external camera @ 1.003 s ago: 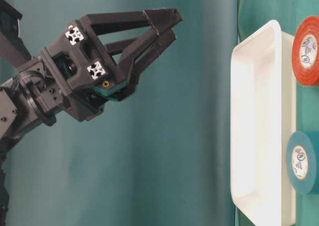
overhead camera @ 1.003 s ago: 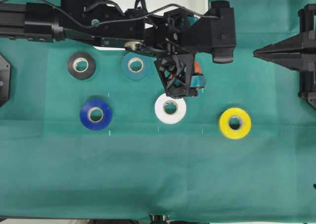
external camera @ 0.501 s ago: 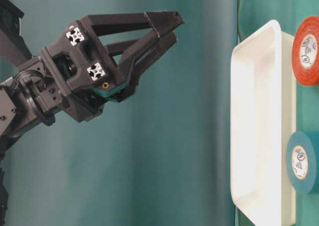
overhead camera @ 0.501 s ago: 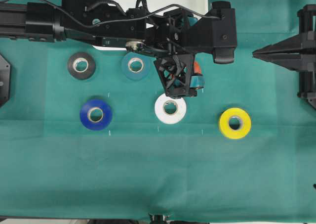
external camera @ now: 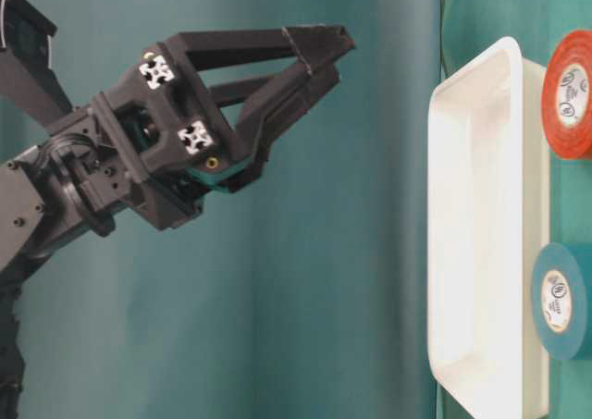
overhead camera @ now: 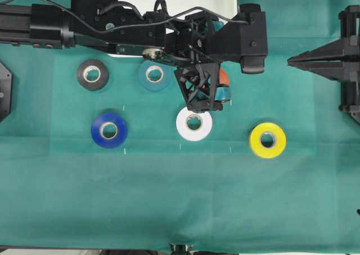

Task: Pick up the tape from a random location and place it into the white case.
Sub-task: 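Lower the left gripper into the orange-red roll's hole and close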

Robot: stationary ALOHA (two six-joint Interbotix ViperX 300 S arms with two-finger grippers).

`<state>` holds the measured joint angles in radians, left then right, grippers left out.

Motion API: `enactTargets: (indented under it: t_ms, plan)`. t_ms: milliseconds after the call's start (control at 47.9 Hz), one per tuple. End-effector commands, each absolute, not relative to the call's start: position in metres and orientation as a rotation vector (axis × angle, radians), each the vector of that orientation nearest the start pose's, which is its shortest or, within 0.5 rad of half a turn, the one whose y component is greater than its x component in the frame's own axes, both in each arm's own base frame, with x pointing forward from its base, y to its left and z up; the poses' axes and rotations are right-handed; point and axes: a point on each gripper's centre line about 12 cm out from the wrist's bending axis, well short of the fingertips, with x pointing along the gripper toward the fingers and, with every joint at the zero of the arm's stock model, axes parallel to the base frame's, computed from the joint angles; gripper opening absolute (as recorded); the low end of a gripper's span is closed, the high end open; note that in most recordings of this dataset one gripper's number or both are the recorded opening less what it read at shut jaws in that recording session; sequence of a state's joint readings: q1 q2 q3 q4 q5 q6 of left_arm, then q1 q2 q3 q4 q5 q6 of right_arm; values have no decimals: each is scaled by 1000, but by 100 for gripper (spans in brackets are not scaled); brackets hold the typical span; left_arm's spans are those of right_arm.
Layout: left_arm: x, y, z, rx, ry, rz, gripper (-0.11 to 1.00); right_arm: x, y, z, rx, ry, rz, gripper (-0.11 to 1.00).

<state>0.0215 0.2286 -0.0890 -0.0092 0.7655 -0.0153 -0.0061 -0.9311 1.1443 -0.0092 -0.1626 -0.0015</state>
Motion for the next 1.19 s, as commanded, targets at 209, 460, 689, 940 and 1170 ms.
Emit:
enactTargets:
  t_ms: [209, 460, 689, 940, 1170]
  plan:
    - [496, 7, 268, -50, 877, 29, 100, 209, -1, 296, -9, 23, -5, 0]
    - [493, 8, 262, -54, 879, 31, 100, 209, -1, 297, -11, 20, -5, 0]
    - [494, 8, 258, -52, 883, 31, 100, 210, -1, 297, -11, 22, -5, 0]
    - [496, 8, 251, -54, 886, 32, 100, 210, -1, 297, -11, 22, -5, 0]
    - [498, 8, 223, -74, 915, 43, 100, 209, -1, 296, -11, 23, -4, 0]
